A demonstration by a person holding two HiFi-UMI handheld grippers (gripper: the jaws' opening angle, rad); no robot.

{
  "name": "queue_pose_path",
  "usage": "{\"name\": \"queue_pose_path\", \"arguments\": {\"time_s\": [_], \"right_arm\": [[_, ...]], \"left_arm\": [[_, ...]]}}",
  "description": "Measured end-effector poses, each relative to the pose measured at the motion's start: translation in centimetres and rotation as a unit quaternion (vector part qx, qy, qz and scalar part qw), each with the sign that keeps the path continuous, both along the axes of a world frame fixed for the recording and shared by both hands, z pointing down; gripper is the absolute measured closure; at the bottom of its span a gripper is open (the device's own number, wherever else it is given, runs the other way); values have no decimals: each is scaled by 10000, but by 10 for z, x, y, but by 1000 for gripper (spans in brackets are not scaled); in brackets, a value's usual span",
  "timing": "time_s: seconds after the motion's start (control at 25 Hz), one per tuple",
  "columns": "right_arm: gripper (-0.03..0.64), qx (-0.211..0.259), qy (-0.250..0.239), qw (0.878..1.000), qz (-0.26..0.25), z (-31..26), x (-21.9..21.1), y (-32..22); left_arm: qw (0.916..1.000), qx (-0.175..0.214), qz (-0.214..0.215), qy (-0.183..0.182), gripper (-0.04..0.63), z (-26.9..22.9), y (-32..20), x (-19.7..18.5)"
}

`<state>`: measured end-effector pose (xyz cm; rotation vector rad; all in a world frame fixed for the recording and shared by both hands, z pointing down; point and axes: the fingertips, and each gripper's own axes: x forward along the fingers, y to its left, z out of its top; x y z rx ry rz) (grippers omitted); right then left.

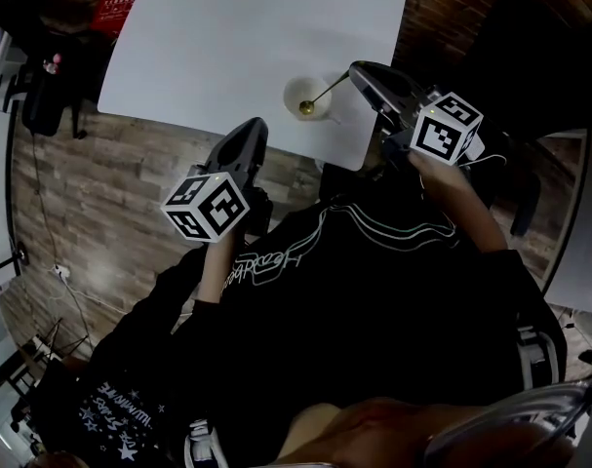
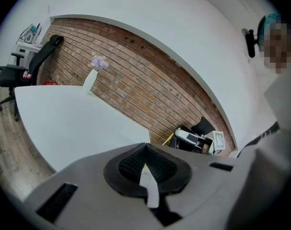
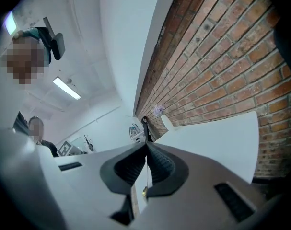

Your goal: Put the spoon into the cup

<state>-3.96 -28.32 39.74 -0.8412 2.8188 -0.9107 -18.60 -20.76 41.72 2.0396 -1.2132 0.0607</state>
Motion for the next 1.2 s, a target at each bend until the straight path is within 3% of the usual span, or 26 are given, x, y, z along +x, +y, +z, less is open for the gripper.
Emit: {"name": "queue_pose_path", "arguments": {"time_s": [1.2], "right_arm": [[617, -558, 563, 9958, -450, 98, -34, -25]], "left_arm": [[9986, -343, -370, 126, 592, 35, -24, -29]]}}
